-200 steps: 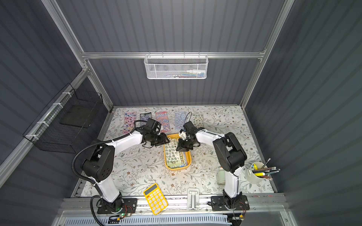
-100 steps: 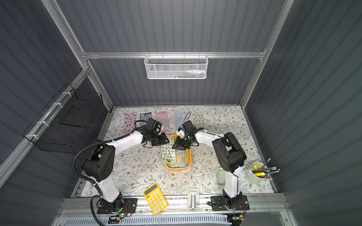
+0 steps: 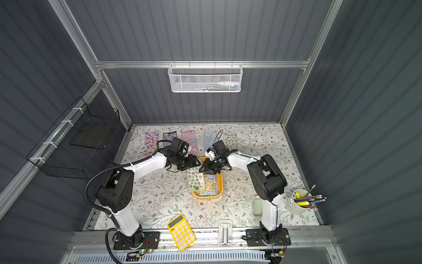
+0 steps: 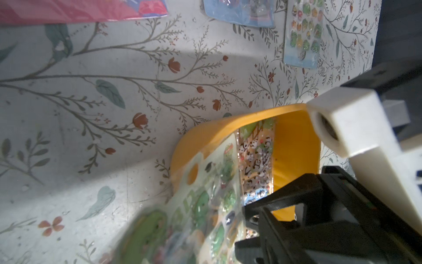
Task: Take the stickers out of the storage box
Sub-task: Pick up the sticker from the storage box.
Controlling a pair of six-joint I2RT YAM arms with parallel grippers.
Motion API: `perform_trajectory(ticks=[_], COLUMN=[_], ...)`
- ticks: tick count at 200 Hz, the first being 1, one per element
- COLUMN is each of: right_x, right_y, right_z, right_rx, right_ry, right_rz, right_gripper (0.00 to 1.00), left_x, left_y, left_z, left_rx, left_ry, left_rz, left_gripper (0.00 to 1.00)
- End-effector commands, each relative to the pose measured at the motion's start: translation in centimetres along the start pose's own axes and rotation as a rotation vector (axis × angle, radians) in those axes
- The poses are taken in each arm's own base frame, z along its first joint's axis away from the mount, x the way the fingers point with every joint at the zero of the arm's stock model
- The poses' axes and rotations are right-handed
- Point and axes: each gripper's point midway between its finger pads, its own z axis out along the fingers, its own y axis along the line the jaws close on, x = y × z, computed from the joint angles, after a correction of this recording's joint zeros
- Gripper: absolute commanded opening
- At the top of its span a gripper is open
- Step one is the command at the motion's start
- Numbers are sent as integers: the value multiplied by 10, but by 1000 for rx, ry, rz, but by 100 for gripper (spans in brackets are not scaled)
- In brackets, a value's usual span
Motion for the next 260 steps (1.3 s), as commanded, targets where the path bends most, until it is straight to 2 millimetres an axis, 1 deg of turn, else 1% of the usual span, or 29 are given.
perform_trajectory(ticks=[1,38,52,61,76,91,112,139,151,158,187,213,228,260], right_x=[-1,0,0,0,1,1,0,0,-1,0,-3,-11,-17,-32], right_y=[2,0,0,1,0,0,1,2,2,3,5,14,22,36], right_z=[5,6,6,6,6,7,5,4,3,2,-3,-18,-31,-69], right_rx=[-10,-7,-6,-6,-4,-2,-1,1,4,5,25,52,72,115], right_ry=[10,14,14,14,16,17,12,5,2,0,-12,-56,-99,-228], right_rz=[3,2,1,-2,-1,-1,-6,-10,-11,-14,-36,-88,-133,-241], right_gripper=[32,32,32,32,32,32,32,32,32,32,32,33,34,35], left_x=[-6,0,2,3,2,3,3,2,0,-2,-10,-21,-31,-56], left_y=[-8,2,3,3,0,-2,-3,-5,-7,-7,-12,-20,-24,-27], left_z=[-23,-36,-39,-40,-41,-41,-37,-35,-36,-38,-48,-63,-76,-114], left_rx=[-29,-88,-93,-90,-76,-65,-53,-48,-46,-49,-56,-44,-30,16], left_ry=[-39,-51,-56,-56,-60,-56,-47,-41,-45,-50,-79,-121,-156,-253], left_rz=[38,39,37,37,40,41,35,34,40,43,69,97,107,112], left_gripper=[70,79,80,78,68,52,40,12,3,0,0,0,0,0])
